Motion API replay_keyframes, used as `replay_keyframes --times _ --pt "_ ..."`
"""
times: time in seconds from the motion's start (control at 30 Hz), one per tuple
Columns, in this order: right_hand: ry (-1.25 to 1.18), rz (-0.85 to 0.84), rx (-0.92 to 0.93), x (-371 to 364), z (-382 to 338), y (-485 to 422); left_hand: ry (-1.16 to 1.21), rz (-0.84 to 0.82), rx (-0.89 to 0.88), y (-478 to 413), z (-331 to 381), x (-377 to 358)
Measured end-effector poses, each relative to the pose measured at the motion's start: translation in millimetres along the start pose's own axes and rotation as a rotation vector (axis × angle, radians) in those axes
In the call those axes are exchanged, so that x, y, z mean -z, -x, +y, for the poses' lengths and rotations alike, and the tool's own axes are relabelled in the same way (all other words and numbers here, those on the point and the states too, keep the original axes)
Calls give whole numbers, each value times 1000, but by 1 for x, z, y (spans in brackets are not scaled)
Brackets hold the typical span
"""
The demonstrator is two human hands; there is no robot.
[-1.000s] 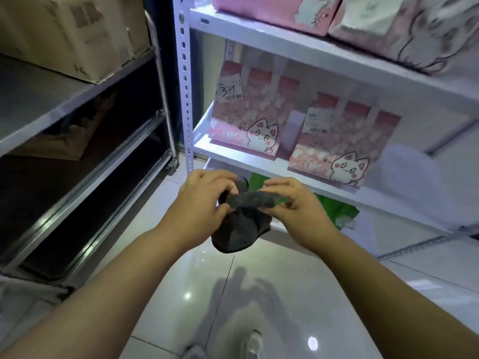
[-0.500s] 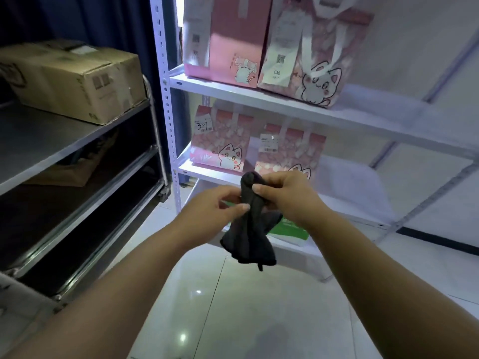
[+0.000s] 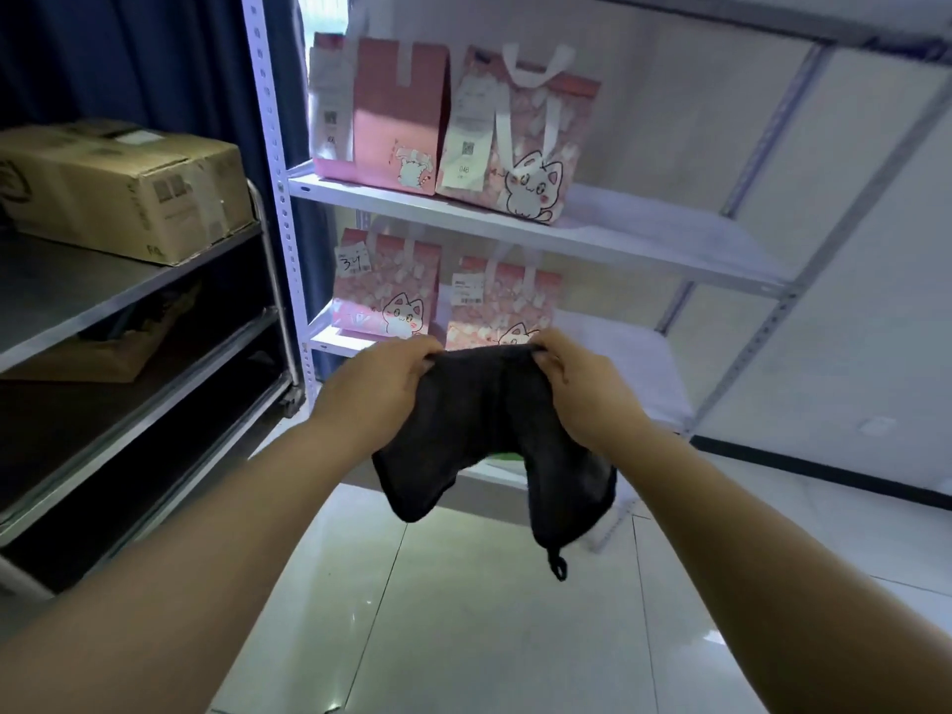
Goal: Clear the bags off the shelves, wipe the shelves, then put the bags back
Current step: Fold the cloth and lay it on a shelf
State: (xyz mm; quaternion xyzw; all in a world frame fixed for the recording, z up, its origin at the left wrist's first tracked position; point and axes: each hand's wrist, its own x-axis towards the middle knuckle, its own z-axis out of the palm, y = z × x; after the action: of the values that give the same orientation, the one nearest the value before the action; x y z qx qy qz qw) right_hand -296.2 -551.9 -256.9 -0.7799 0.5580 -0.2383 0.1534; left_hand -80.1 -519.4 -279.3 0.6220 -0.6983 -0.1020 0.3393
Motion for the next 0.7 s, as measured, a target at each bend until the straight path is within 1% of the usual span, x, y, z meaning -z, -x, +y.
replay_keyframes --times 0.07,0.1,0.2,0.27,0.33,0.43,0.53,0.6,0.7 --pt "65 6 18 16 10 5 -93 -19 -27 -3 2 9" --pt "92 -25 28 24 15 7 -135 -32 -41 -6 2 14" --pt "174 -218 52 45 27 9 -240 -108 -113 -17 2 24" --pt "239 -330 24 55 32 9 -225 -149 -132 -25 1 30" --pt "285 -381 -17 61 38 9 -163 -166 -110 -31 -1 37" --pt "259 -335 -45 67 44 9 -133 -210 -64 -41 -3 47" --pt "231 -260 -73 74 47 3 -130 -283 -78 -51 -1 57" --pt "218 -204 -106 81 48 -2 -141 -262 -99 -59 -3 63" --pt "160 -120 -94 94 50 -8 -54 -215 -57 -71 -9 71"
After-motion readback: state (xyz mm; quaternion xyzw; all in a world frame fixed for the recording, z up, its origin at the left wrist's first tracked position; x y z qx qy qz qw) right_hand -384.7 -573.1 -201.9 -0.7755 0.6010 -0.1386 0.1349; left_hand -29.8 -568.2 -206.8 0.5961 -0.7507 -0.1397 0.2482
